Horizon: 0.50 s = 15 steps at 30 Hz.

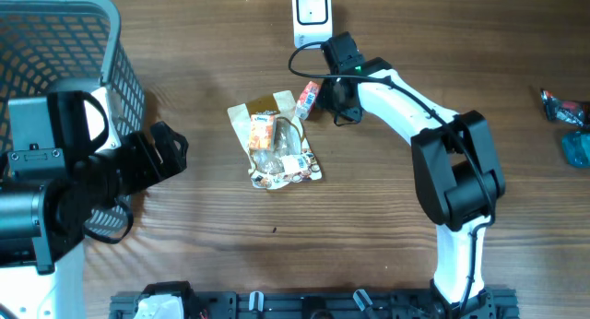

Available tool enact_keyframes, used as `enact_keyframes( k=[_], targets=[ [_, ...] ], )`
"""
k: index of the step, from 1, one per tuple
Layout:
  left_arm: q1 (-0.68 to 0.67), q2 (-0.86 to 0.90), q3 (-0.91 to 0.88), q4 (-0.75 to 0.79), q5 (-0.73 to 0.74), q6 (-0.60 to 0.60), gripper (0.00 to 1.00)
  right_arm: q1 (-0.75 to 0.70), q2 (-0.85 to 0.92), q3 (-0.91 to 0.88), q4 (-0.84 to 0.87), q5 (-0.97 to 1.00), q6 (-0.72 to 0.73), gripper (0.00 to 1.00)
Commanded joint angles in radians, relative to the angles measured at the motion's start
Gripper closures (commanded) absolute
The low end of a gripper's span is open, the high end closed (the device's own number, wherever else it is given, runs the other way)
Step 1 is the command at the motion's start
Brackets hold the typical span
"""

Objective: Scan the item barcode
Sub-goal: 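Reach the right gripper to the pile toward the orange tissue pack, then grasp the orange Kleenex tissue pack with the right gripper and lift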

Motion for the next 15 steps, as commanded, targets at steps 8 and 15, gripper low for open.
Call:
enact_keyframes(
  k=[8,15],
  targets=[
    [-0.005,0.003,0.009,0.003,-0.002,0.013,0.0,0.006,-0.117,0.024,0.091,-0.102,-0.057,0.53],
    [-0.005,0.003,0.009,0.003,-0.002,0.013,0.0,0.029,-0.07,0.0,0.099,-0.08,0.023,0.56]
  ],
)
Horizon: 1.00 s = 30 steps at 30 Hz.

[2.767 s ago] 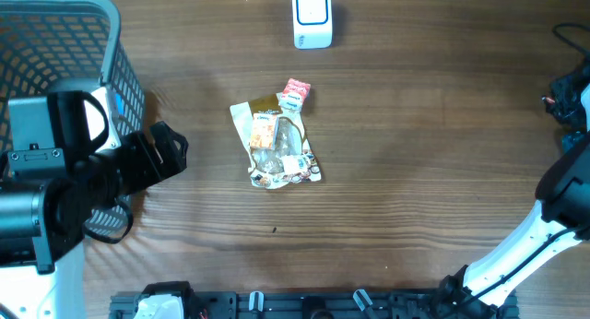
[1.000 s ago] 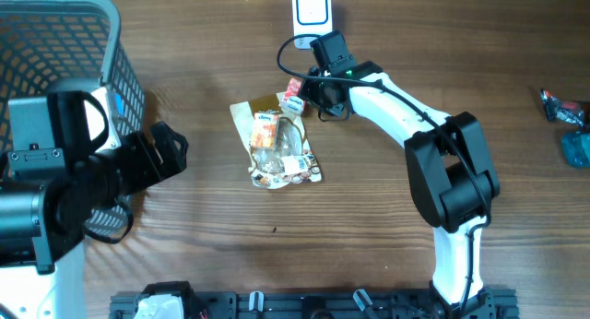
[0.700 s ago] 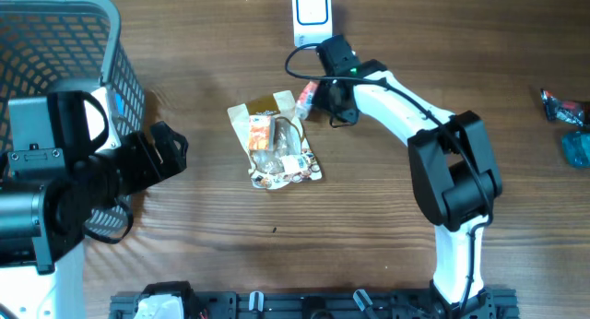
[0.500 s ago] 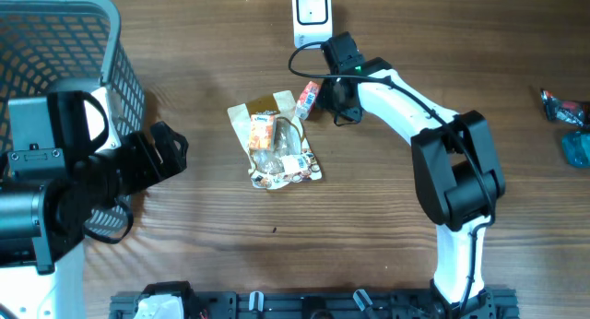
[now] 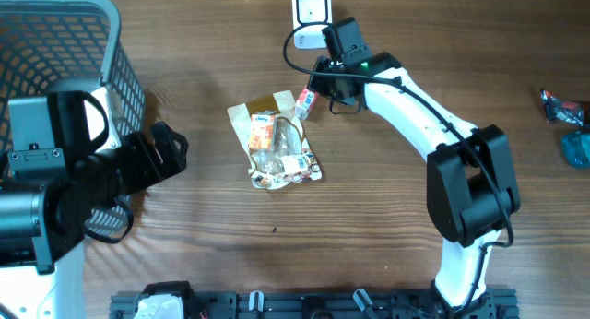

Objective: Scan the item barcode
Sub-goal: 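Grasp the orange Kleenex tissue pack with the right gripper and lift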

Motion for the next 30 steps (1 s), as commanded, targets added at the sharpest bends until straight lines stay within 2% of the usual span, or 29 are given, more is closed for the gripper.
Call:
enact_keyframes(
  k=[1,5,10,14,19,24,30],
  targets=[
    [-0.005,0.003,0.009,0.003,-0.002,0.013,0.0,0.015,0.044,-0.003,0.012,-0.029,0.045,0.58],
    [-0.005,0.003,0.009,0.003,-0.002,0.013,0.0,0.058,0.089,-0.003,0.111,-0.155,-0.011,0.62],
    [-0.005,0.003,0.009,0.003,-0.002,0.013,0.0,0.103,0.096,0.002,0.129,-0.155,-0.076,0.61],
    [-0.005,0.003,0.009,0.003,-0.002,0.013,0.0,0.091,0.047,0.048,0.062,-0.147,-0.178,0.51],
    [-0.005,0.003,0.009,0.003,-0.002,0.013,0.0,0.049,-0.058,0.085,-0.071,0.021,-0.219,0.43],
    [-0.005,0.003,0.009,0.003,-0.002,0.013,0.0,0.014,-0.027,0.078,-0.086,0.066,-0.33,0.36],
    [-0.005,0.003,0.009,0.003,-0.002,0.013,0.0,0.001,0.1,0.078,-0.05,0.056,-0.349,0.39]
  ],
)
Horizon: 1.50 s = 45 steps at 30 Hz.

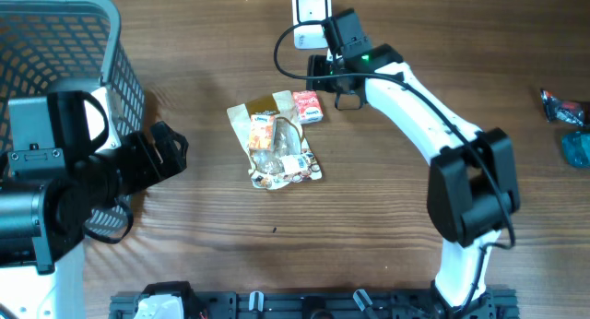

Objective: Scan the item barcode
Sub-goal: 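Grasp the orange Kleenex tissue pack with the right gripper and lift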

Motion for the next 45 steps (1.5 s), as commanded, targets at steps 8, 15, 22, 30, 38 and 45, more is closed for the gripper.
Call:
enact_keyframes(
  k=[8,15,22,30,38,45],
  targets=[
    [-0.005,0.003,0.009,0.003,-0.002,0.013,0.0,-0.001,0.192,0.011,0.045,-0.119,-0.031,0.44],
    [-0.005,0.003,0.009,0.003,-0.002,0.013,0.0,-0.002,0.192,0.011,-0.001,-0.15,0.0,0.45],
    [-0.005,0.003,0.009,0.003,-0.002,0.013,0.0,-0.011,0.19,0.026,-0.067,-0.205,-0.017,0.25],
    [-0.005,0.003,0.009,0.003,-0.002,0.013,0.0,-0.069,0.173,0.061,-0.165,-0.344,-0.093,0.3],
    [-0.005,0.003,0.009,0.003,-0.002,0.013,0.0,-0.072,0.173,0.061,-0.214,-0.374,-0.137,0.35],
    [-0.005,0.003,0.009,0.003,-0.002,0.013,0.0,-0.116,0.137,0.061,-0.262,-0.468,-0.168,0.3]
  ],
)
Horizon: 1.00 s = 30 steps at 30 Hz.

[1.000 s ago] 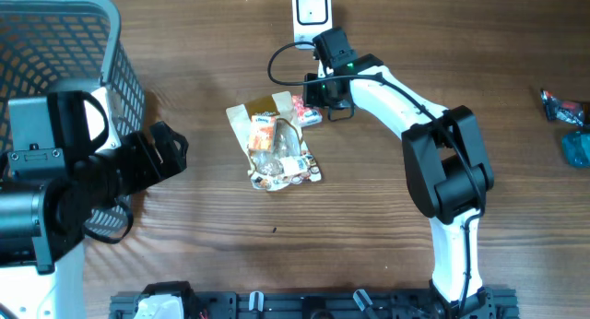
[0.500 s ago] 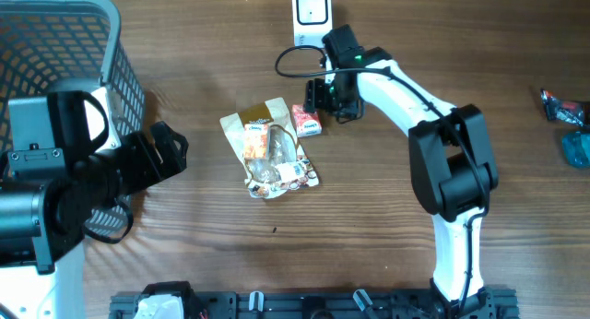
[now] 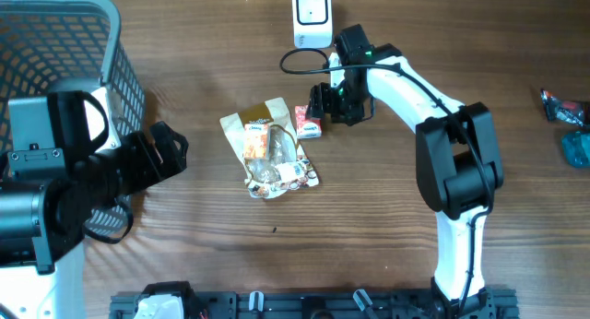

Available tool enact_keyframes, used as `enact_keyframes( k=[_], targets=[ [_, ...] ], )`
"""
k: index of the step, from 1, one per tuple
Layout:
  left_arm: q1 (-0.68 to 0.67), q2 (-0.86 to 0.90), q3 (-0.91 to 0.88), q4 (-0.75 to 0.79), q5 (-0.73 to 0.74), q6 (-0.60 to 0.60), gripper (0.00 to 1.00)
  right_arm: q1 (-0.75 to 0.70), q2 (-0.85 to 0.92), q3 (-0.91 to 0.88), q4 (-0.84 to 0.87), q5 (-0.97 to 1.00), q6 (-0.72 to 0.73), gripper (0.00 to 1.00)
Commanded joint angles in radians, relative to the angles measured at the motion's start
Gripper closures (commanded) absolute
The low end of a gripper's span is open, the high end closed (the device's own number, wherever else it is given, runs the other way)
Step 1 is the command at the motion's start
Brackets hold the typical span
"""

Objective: Scan the item barcode
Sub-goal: 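Grasp the orange Kleenex tissue pack with the right gripper and lift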

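A small red and white box [image 3: 307, 122] lies flat on the wooden table, just right of a crumpled snack bag [image 3: 268, 151]. My right gripper [image 3: 320, 101] hangs low at the box's upper right edge. From overhead its dark fingers merge with the wrist, so its state is unclear. The white barcode scanner [image 3: 312, 7] stands at the table's far edge, behind the right arm. My left gripper [image 3: 171, 146] sits at the left beside the basket, away from both items, and its jaws cannot be made out.
A grey wire basket [image 3: 69, 42] fills the far left corner, partly under the left arm. Red and teal wrapped items [image 3: 569, 121] lie at the right edge. The scanner's cable [image 3: 297, 63] loops near the right wrist.
The right gripper has come down from near the scanner to the box's right side. The box now lies a little lower, and the snack bag has shifted left and turned slightly. The left arm is unchanged.
The right gripper held the small box on edge next to the snack bag, then a little nearer the scanner. Later the box lay flat on the table with the gripper up by the scanner. Now the gripper is back at the box, and box and bag have shifted.
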Motion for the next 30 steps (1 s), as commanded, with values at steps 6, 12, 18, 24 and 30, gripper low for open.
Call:
enact_keyframes(
  k=[6,12,18,24,30],
  targets=[
    [-0.005,0.003,0.009,0.003,-0.002,0.013,0.0,-0.03,-0.023,0.002,-0.023,-0.078,-0.059,0.31],
    [-0.005,0.003,0.009,0.003,-0.002,0.013,0.0,-0.013,-0.017,-0.048,0.039,-0.098,-0.047,0.32],
    [-0.005,0.003,0.009,0.003,-0.002,0.013,0.0,0.0,0.011,-0.049,0.039,-0.098,-0.027,0.41],
    [-0.005,0.003,0.009,0.003,-0.002,0.012,0.0,0.01,0.029,-0.049,0.04,-0.098,0.0,0.57],
    [-0.005,0.003,0.009,0.003,-0.002,0.013,0.0,0.009,0.029,-0.049,0.04,-0.098,0.025,0.94]
  ],
)
